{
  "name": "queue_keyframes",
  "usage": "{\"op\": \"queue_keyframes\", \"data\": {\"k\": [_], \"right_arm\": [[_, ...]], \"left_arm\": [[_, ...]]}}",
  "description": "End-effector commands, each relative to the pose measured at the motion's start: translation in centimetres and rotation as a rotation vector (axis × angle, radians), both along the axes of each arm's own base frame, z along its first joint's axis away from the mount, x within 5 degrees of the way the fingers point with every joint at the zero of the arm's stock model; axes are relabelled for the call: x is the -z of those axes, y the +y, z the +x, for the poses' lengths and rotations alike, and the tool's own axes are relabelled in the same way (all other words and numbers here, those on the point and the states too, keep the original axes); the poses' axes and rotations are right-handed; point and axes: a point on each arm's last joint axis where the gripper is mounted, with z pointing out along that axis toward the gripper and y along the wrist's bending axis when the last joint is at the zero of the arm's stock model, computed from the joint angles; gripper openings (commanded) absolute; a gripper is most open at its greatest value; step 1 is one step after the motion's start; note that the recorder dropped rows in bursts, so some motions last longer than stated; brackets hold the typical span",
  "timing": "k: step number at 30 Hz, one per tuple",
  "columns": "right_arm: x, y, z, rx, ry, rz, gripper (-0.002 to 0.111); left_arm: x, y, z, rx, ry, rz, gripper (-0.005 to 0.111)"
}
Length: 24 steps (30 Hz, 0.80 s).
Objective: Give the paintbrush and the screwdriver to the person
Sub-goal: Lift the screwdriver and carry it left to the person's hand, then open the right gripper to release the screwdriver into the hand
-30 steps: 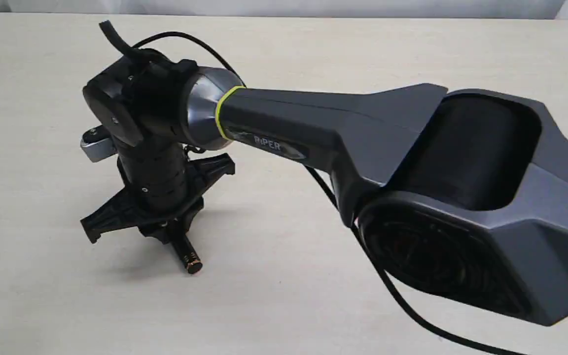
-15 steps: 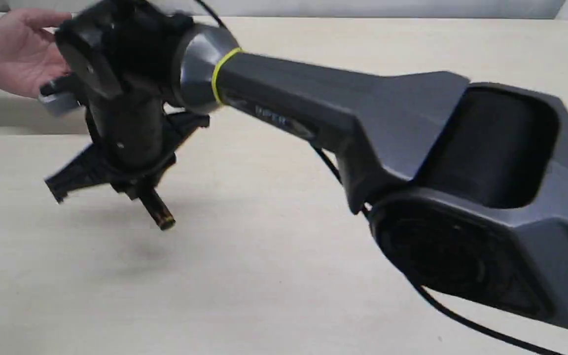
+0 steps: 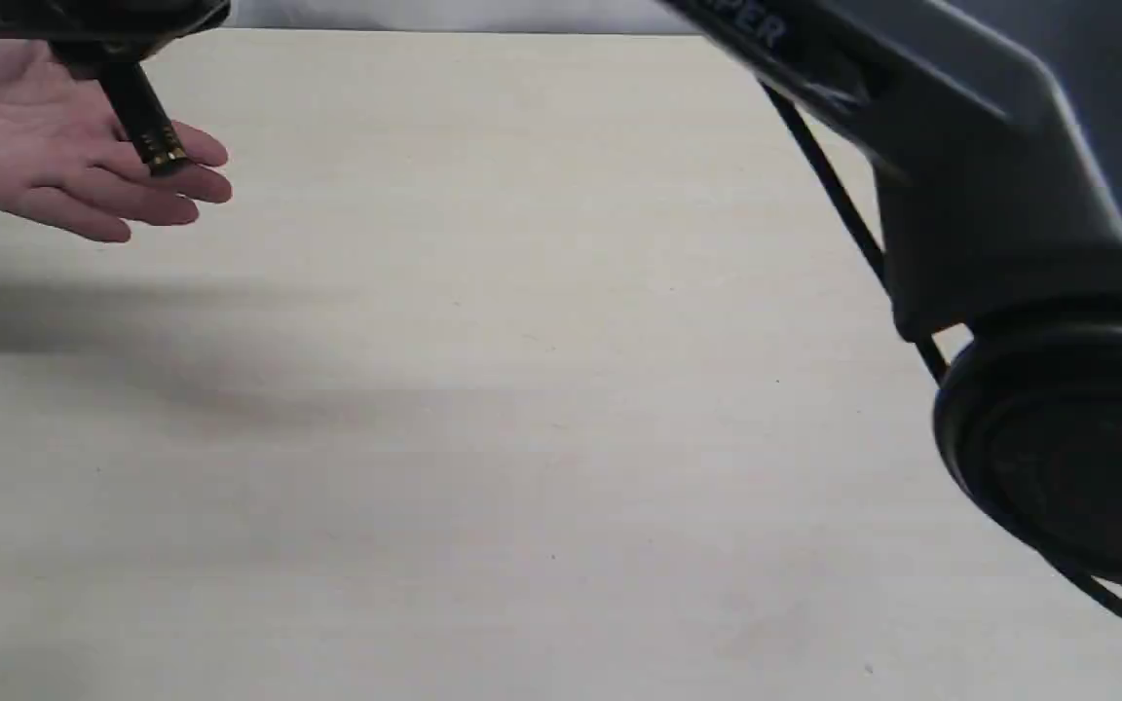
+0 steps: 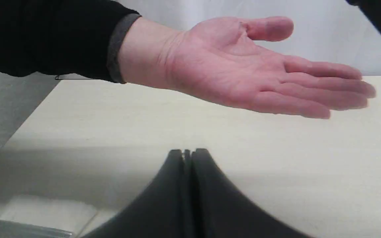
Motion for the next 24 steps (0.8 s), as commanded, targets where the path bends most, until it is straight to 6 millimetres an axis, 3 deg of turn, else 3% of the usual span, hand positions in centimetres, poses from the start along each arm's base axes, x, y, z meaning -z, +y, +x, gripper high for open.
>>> {"op": "queue_keyframes", "data": {"k": [1,5,8,12,16,17,21,24], "right_arm": [[1.1,1.2,1.0,-0.025,-0.075,0.047,0.004],[5.3,2.6,2.1,-0.048,-0.063,-0.001,0.01],[7.7,3.1,2.4,-0.06,-0.034,-0.041,0.028],[8.5,3.1,2.3,-0.071,-0.002,-0.067,0.051],[6.5,2.2,1.9,-0.057,0.007,-0.13,0.048],[6.0,1.7,1.9,-0.047,0.008,-0.167,0.043],[1.8,0.1,1.9,0.006,-0.094,-0.191,0.009],[-2.0,-0.9,0.7,-0.007,-0.151,-0.143,0.005]], "left_arm": [[0.0,-0.1,0.0,0.009,-0.006,-0.006,0.0],[0.0,-0.1,0.0,0.009,-0.006,-0.006,0.0],[0.0,-0.1,0.0,0.009,-0.006,-0.006,0.0],[0.0,-0.1,0.0,0.009,-0.009,-0.004,0.0],[0.0,-0.1,0.0,0.008,-0.007,-0.002,0.0],[0.0,-0.1,0.0,0.008,-0.007,-0.002,0.0],[0.0,-0.1,0.0,0.008,-0.007,-0.002,0.0],[0.0,-0.1,0.0,0.008,-0.007,-0.002,0.0]]}}
